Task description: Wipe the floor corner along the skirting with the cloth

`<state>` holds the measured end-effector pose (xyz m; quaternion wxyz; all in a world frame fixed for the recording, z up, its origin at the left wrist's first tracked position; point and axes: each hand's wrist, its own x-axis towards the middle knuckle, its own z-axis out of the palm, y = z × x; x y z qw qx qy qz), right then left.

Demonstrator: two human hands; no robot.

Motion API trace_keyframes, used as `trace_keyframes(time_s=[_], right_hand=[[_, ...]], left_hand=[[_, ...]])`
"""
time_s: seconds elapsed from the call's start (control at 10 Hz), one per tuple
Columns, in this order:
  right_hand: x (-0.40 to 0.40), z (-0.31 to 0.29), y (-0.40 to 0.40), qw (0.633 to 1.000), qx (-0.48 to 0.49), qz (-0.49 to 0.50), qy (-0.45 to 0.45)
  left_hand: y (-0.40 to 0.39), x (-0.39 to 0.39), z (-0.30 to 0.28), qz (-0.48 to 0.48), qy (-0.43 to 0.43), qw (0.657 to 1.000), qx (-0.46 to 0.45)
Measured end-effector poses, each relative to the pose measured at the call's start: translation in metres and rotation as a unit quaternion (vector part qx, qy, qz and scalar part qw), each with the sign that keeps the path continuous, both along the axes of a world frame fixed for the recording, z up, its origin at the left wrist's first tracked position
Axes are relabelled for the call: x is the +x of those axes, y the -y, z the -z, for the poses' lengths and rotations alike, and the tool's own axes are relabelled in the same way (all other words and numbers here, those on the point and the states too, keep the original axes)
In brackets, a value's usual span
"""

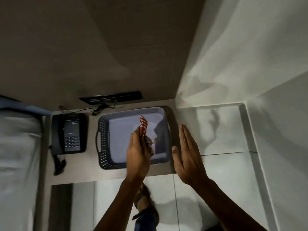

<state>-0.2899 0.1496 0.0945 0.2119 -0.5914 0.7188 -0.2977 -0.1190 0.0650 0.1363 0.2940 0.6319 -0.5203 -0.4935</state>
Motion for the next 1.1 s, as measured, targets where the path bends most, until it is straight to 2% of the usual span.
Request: trace_keyframes(time_s=[0.1, 0.2, 0.3, 0.4, 0.6, 0.8, 0.9, 1.0, 1.1], right_hand=[[0.043, 0.021, 0.026, 1.000, 0.015, -0.009, -0.013], [0.072, 0.049, 0.050, 0.998, 0.038, -0.006, -0.045], [0.086, 0.081, 0.073, 0.995, 0.056, -0.032, -0.077], [0.091, 0.122, 0.088, 0.987, 0.073, -0.071, -0.126], [0.100, 0.163, 0.096, 0.964, 0.141, -0.078, -0.210], [0.100, 0.174, 0.093, 0.956, 0.155, -0.081, -0.235], [0.100, 0.168, 0.094, 0.956, 0.167, -0.089, -0.222], [0.095, 0.152, 0.098, 0.970, 0.169, -0.080, -0.156], [0.095, 0.124, 0.094, 0.983, 0.120, -0.073, -0.119]], left_hand=[[0.023, 0.054, 0.019, 0.071, 0.109, 0.990, -0.045], [0.041, 0.090, 0.060, 0.128, 0.251, 0.958, -0.048], [0.054, 0.107, 0.105, 0.202, 0.321, 0.925, -0.012], [0.057, 0.114, 0.147, 0.279, 0.367, 0.887, -0.026], [0.053, 0.127, 0.184, 0.326, 0.373, 0.866, -0.071], [0.055, 0.127, 0.194, 0.334, 0.389, 0.856, -0.069], [0.055, 0.126, 0.190, 0.326, 0.389, 0.859, -0.066], [0.055, 0.124, 0.175, 0.296, 0.377, 0.875, -0.070], [0.052, 0.124, 0.148, 0.272, 0.342, 0.896, -0.076]])
